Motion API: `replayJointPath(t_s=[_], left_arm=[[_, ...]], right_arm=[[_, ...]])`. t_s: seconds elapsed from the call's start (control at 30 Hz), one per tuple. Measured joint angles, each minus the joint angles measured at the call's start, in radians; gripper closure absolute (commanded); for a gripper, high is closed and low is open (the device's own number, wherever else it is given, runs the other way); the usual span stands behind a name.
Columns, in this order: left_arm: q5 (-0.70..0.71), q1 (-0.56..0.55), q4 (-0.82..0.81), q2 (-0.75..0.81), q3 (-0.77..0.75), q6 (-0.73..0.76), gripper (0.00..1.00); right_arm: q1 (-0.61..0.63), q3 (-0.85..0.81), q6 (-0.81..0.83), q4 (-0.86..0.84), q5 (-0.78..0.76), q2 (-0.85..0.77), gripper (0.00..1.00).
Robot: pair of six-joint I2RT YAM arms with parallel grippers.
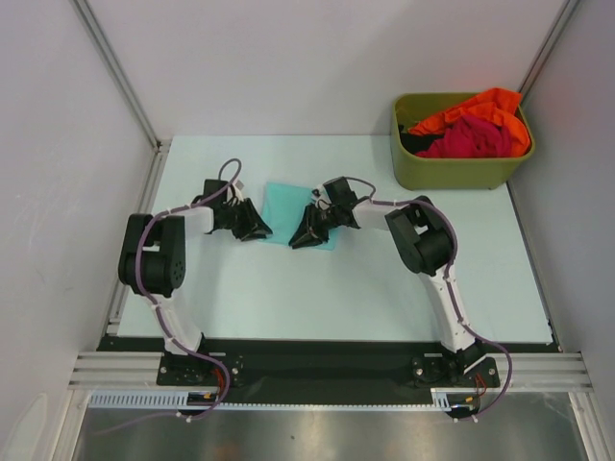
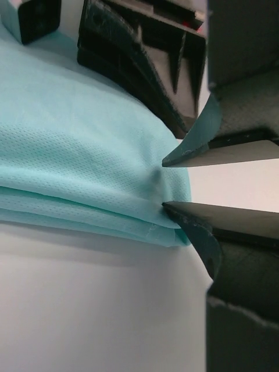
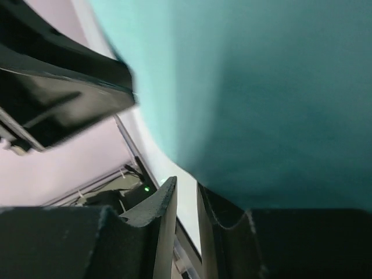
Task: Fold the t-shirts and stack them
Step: Fold the tshirt
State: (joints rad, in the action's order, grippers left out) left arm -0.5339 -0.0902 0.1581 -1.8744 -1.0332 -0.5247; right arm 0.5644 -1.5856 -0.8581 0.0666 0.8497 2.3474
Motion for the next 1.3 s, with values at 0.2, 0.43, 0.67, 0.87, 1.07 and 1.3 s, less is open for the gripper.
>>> replayJointPath(t_s=[0.2,0.43,0.67,0.87,1.07,1.3], left_arm=[[0.009,0.002,0.015,0.024,0.0,0.023,0.61],[-0.005,0.002,-0.059,0.101,-0.024,-0.059,0.61],[-0.061,0.002,-0.315,-0.092,-0.153,-0.239,0.62],[-0.083,0.001,-0.428,-0.337,-0.32,-0.335,0.62],[-0.101,0.002,-0.491,-0.485,-0.492,-0.393,0.61],[-0.1,0.004,-0.536,-0.56,-0.568,-0.435,0.62]], right_arm=[[-0.062,0.089,0.119,0.092,-0.009,-0.08,0.72],[-0.187,0.09,0.161,0.145,-0.055,-0.169,0.66],[-0.186,0.023,0.09,0.055,-0.127,-0.13,0.67],[-0.189,-0.108,0.072,-0.025,-0.184,0.004,0.68],[-0.251,-0.187,0.058,-0.079,-0.179,0.099,0.68],[-0.29,-0.248,0.065,-0.103,-0.174,0.149,0.66]])
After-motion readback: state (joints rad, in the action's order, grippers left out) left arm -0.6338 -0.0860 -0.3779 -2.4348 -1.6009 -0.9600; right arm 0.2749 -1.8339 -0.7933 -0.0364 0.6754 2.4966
